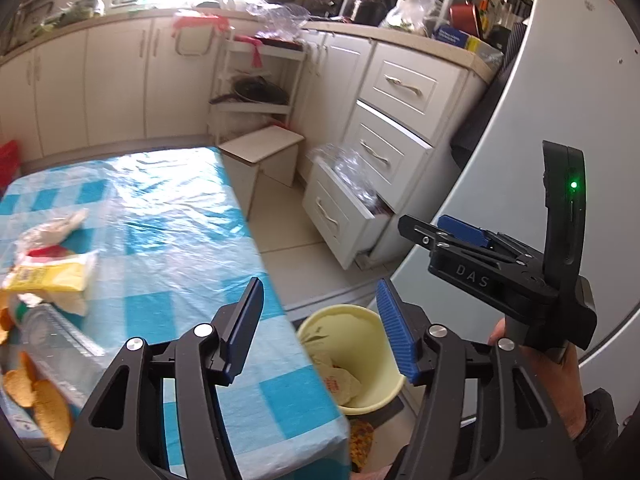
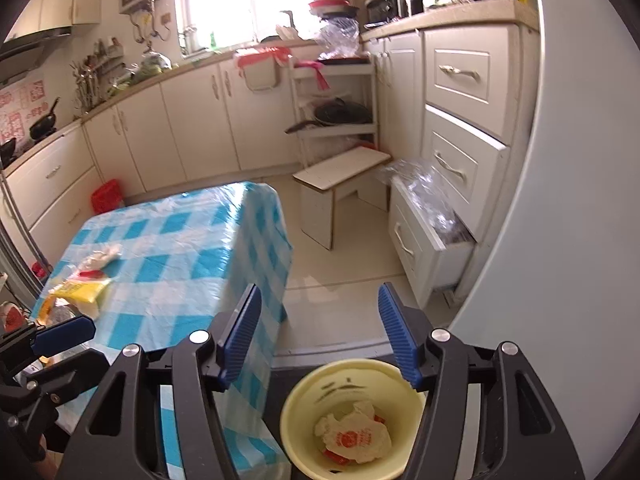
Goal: Collect trash
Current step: 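Bring both tools back over the orange peels and milk carton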
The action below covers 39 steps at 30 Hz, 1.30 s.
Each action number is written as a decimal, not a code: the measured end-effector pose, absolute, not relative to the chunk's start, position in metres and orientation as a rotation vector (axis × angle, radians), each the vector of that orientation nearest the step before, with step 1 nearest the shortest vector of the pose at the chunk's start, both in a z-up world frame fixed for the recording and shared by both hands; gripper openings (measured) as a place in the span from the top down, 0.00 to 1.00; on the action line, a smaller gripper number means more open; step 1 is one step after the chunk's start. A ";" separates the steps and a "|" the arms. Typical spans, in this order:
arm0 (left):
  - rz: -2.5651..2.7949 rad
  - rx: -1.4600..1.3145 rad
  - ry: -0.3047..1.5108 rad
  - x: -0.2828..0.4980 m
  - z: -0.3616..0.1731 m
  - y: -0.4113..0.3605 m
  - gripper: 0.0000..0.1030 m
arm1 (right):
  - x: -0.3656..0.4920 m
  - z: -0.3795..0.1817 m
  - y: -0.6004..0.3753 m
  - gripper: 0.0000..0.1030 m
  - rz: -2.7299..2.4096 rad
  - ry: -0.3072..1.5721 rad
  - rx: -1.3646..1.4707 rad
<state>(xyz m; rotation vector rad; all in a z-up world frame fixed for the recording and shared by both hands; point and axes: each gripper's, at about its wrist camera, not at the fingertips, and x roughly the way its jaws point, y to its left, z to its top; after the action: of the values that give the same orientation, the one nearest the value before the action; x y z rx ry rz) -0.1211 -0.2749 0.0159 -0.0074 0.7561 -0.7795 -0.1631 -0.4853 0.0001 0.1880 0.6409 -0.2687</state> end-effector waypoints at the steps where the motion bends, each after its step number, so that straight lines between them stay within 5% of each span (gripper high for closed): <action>1: -0.766 -0.011 0.749 -0.121 0.019 -0.267 0.45 | -0.161 0.002 -0.481 0.42 -0.256 0.635 0.184; 10: -0.615 -0.044 0.709 -0.112 0.032 -0.186 0.42 | -0.141 0.009 -0.447 0.40 -0.150 0.614 0.158; 17: -0.345 -0.076 0.744 -0.107 0.030 -0.096 0.25 | -0.130 0.011 -0.411 0.35 -0.053 0.612 0.114; 24: -0.113 -0.174 0.855 -0.092 0.003 -0.019 0.22 | -0.121 0.012 -0.371 0.33 0.043 0.611 0.044; 39: -0.032 -0.153 1.036 -0.070 -0.056 -0.006 0.19 | -0.130 -0.020 -0.240 0.33 0.750 0.810 -0.018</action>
<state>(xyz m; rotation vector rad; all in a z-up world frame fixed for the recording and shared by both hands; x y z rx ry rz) -0.0698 -0.0065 -0.0561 -0.1527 1.0364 -0.0320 -0.1301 -0.2403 -0.0203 -0.0177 0.8098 0.7501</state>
